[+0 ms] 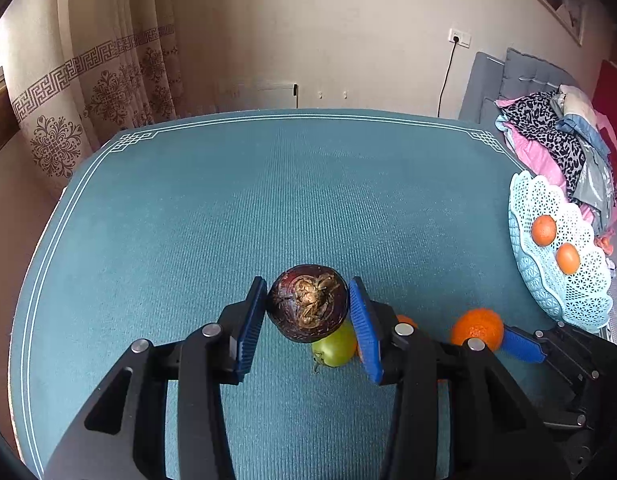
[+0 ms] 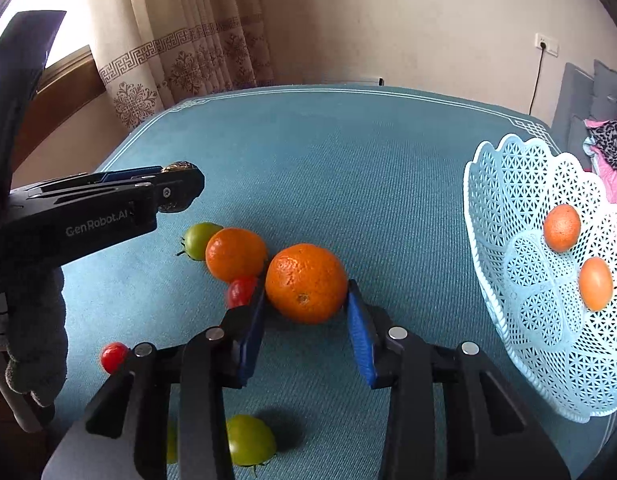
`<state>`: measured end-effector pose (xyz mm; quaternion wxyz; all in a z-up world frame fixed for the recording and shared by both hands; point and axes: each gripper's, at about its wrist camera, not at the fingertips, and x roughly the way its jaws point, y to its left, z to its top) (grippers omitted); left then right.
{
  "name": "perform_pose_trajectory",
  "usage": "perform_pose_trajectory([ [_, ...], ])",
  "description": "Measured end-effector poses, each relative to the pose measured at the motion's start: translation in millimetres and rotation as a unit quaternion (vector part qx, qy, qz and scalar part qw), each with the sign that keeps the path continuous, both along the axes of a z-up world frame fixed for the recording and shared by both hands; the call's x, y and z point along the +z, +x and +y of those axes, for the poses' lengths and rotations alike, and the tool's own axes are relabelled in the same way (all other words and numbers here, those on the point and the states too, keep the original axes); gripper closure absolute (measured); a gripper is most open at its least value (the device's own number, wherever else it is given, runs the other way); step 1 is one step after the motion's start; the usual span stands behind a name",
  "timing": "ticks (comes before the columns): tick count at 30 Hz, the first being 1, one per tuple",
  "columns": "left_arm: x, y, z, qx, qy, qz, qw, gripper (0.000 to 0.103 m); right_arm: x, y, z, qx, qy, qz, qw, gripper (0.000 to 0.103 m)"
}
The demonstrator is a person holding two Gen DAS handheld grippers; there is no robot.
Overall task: Organize fruits
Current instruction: 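Carry both fruits over the blue basket and open both grippers to release them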
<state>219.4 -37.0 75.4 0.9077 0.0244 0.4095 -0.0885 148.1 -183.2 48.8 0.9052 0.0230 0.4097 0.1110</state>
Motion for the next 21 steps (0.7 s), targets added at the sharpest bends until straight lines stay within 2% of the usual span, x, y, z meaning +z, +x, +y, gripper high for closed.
perform_pose_trajectory([
  [13,21.3,-21.6,-16.2,-0.012,0.002,-0.023,0.9997,0.059,36.8,-28.0,-26.1,-0.029,0.032,-0.043,0.998,0.064],
  [21,30.5,-38.5,-36.9,-0.030,0.002,-0.032,0.9990,0.060,49.4,-46.9,-68.8,-0.073,0.043,-0.062,0.995,0.064],
])
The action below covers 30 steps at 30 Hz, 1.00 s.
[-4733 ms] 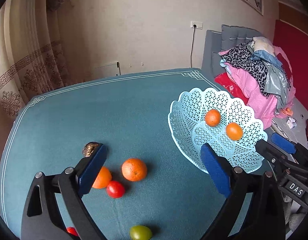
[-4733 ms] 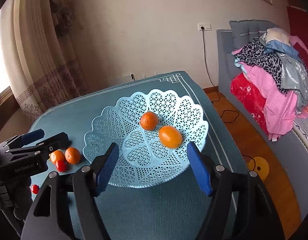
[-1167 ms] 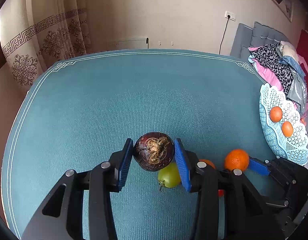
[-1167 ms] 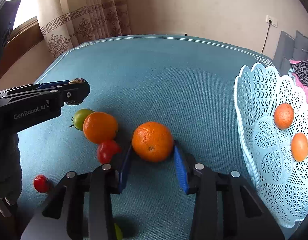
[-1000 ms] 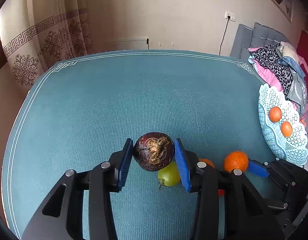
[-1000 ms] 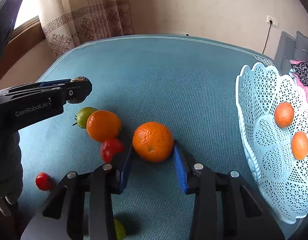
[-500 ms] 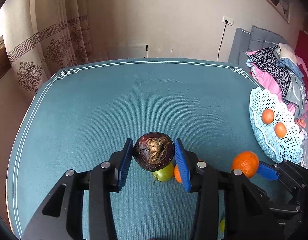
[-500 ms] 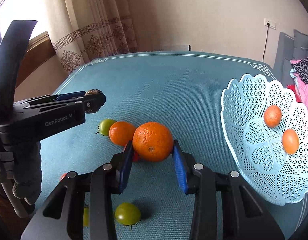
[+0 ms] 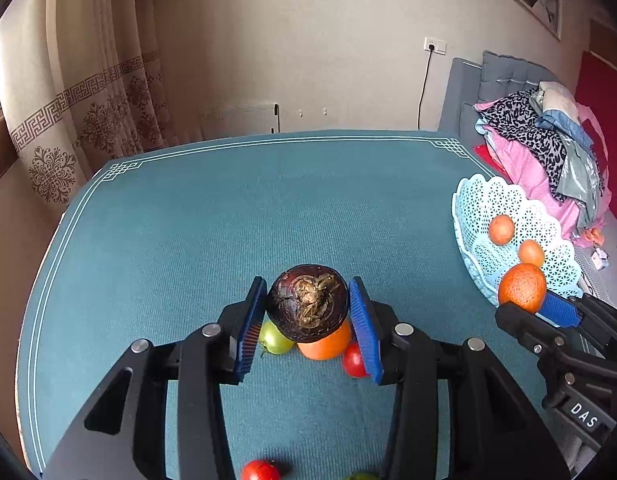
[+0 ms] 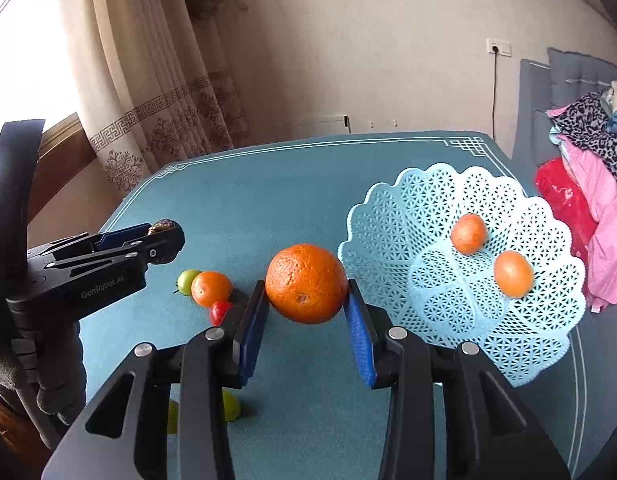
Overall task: Organize fruits
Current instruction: 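Carry both fruits over the blue basket and open both grippers to release them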
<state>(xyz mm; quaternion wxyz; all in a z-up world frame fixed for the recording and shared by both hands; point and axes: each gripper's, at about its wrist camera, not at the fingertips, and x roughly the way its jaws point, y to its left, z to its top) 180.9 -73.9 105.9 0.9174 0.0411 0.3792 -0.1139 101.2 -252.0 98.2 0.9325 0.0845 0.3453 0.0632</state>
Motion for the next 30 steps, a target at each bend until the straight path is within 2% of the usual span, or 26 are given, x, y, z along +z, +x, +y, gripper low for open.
perform_pose_trajectory([
  [16,10.1,-25.4,-70.1,-0.066,0.013,-0.014,0.9976,0.060,-8.7,-16.1,-80.5,-0.094,0.010,0.003,0.996,0.064],
  [30,-2.8,-25.2,-135.8,-0.133,0.016,-0.009,0.9910,0.060,-22.1,-21.1,-118.9,-0.129,0.009,0.007,0.992,0.064],
])
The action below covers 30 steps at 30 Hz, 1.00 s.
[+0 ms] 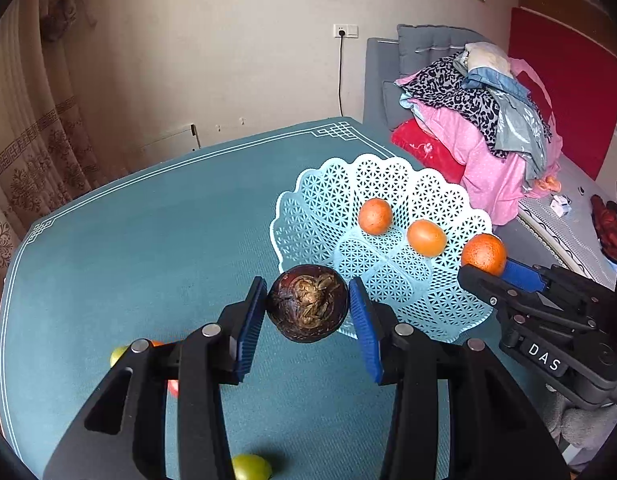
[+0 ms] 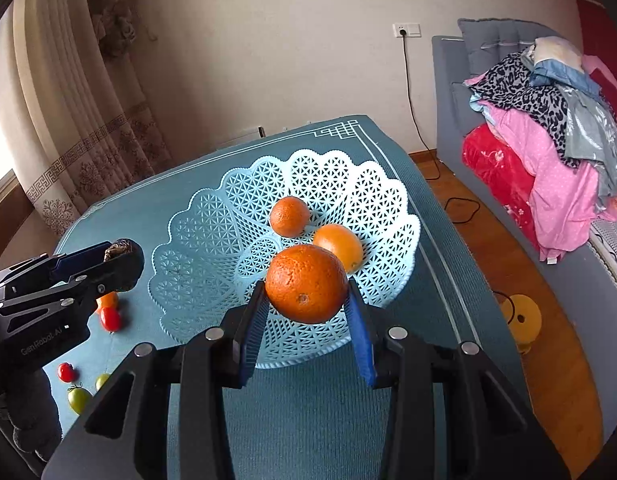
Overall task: Organize fruits
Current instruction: 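Carry both fruits over the blue basket and open both grippers to release them, then move both open grippers back toward the tomatoes on the table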
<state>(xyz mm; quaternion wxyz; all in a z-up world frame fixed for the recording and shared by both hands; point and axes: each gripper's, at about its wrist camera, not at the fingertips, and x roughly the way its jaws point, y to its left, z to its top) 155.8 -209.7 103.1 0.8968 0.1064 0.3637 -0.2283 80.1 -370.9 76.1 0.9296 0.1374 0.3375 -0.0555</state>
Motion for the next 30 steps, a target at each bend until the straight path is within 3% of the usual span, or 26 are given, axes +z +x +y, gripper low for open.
perform_pose_trajectory([
  [5,-4.1,3.1,-13.2,-0.006,0.004,0.002,1.0000,0.058,0.4,-0.7,-1.3,-0.004,-0.007,-0.005,1.000,0.063],
  [7,-4.5,4.3,-15.4,-0.003,0.003,0.004,1.0000,0.044,0.8,-1.7,-3.4,-0.008,-0.003,-0.008,1.000,0.062],
  [8,-3.0,4.3,-13.7,0.000,0.000,0.001,1.0000,0.029,1.3,-2.5,-4.3,-0.010,-0.002,-0.011,1.000,0.060],
  [9,-1.7,4.1,-13.3,0.004,-0.004,-0.005,1.0000,0.027,2.1,-3.5,-5.5,-0.013,0.000,-0.014,1.000,0.058],
  [16,7.1,4.9,0.4,0.023,0.003,-0.017,0.9996,0.026,6.4,-6.4,-8.0,-0.023,0.005,-0.022,0.999,0.055],
  [30,28.0,4.3,52.2,0.070,-0.006,-0.029,0.9971,0.013,16.7,-14.2,10.2,-0.009,0.006,-0.030,1.000,0.047],
])
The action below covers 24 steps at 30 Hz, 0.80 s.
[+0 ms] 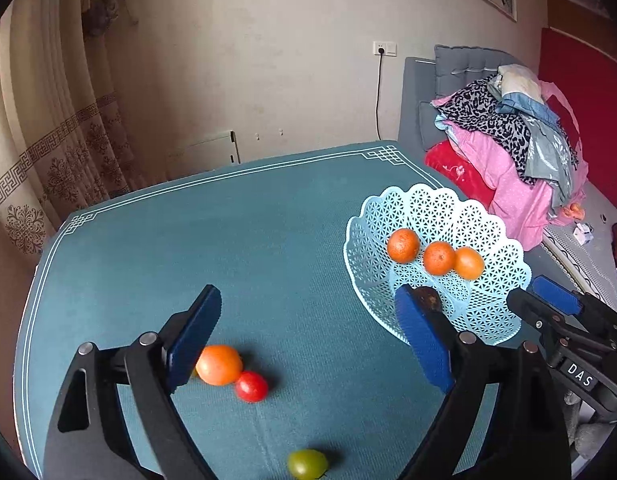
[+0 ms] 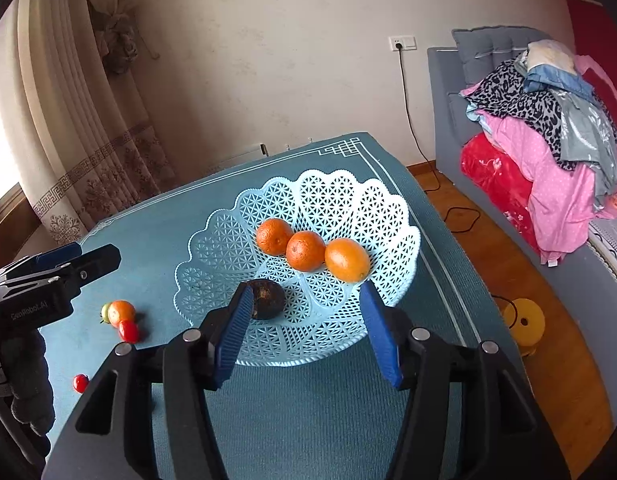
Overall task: Organize fruits
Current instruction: 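Move both open grippers back toward the tomatoes on the table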
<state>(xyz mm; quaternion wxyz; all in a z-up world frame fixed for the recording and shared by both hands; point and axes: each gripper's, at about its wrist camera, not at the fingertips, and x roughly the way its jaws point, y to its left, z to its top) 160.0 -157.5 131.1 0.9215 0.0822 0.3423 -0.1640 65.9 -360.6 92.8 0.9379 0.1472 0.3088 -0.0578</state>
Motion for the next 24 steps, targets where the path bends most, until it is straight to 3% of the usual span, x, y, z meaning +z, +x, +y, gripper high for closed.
perform_pose_trajectory([
  [5,2.8,1.3,24.2,0.030,0.002,-0.001,0.9996,0.005,3.3,-1.8,9.4,0.008,-0.003,0.000,1.000,0.046],
  [24,-0.8,7.5,106.4,0.109,-0.012,0.013,0.9939,0.005,15.0,1.0,69.1,0.074,-0.024,0.006,0.997,0.044],
])
